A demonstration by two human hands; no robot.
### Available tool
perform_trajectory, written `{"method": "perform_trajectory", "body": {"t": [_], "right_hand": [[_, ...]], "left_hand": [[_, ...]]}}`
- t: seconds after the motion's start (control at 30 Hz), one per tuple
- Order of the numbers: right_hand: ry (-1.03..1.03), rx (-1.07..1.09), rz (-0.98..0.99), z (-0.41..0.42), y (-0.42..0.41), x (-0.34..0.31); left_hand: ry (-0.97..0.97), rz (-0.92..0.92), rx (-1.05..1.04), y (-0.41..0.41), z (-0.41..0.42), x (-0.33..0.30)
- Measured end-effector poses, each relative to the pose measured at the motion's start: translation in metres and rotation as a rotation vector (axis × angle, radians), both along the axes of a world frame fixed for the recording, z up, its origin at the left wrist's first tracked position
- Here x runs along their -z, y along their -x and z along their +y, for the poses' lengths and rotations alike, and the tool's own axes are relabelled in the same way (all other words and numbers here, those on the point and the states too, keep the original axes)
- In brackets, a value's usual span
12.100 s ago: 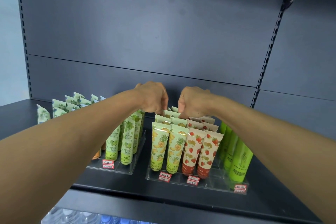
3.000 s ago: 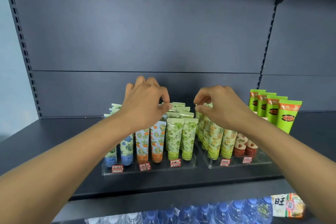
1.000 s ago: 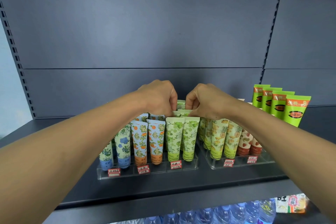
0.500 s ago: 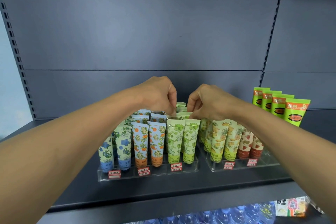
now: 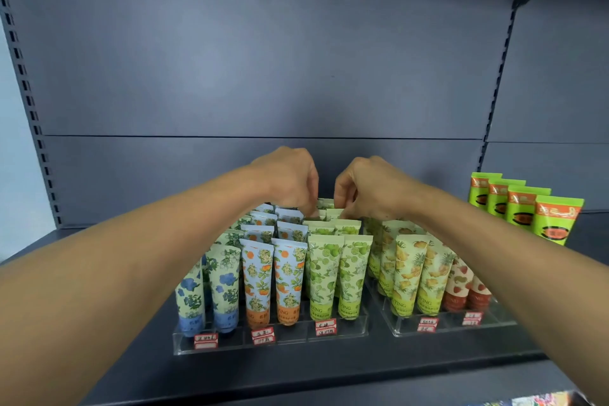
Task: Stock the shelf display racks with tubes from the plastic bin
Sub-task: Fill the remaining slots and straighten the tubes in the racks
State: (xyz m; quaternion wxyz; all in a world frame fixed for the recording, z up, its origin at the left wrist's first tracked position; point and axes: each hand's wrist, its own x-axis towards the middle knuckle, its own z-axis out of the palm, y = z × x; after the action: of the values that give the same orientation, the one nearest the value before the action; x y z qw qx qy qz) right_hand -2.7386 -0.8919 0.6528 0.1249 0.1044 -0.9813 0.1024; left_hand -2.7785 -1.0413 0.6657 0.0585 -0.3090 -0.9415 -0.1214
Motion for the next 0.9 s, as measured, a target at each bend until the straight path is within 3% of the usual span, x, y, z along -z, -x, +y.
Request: {"method": "perform_trajectory", "body": {"t": [0.9], "right_hand": [[-0.007,-0.004,-0.003,-0.004,0.005,0.0043]], "left_hand": [[0.038,0.051,-0.031,0.0066,0.0044,0.0109]]}}
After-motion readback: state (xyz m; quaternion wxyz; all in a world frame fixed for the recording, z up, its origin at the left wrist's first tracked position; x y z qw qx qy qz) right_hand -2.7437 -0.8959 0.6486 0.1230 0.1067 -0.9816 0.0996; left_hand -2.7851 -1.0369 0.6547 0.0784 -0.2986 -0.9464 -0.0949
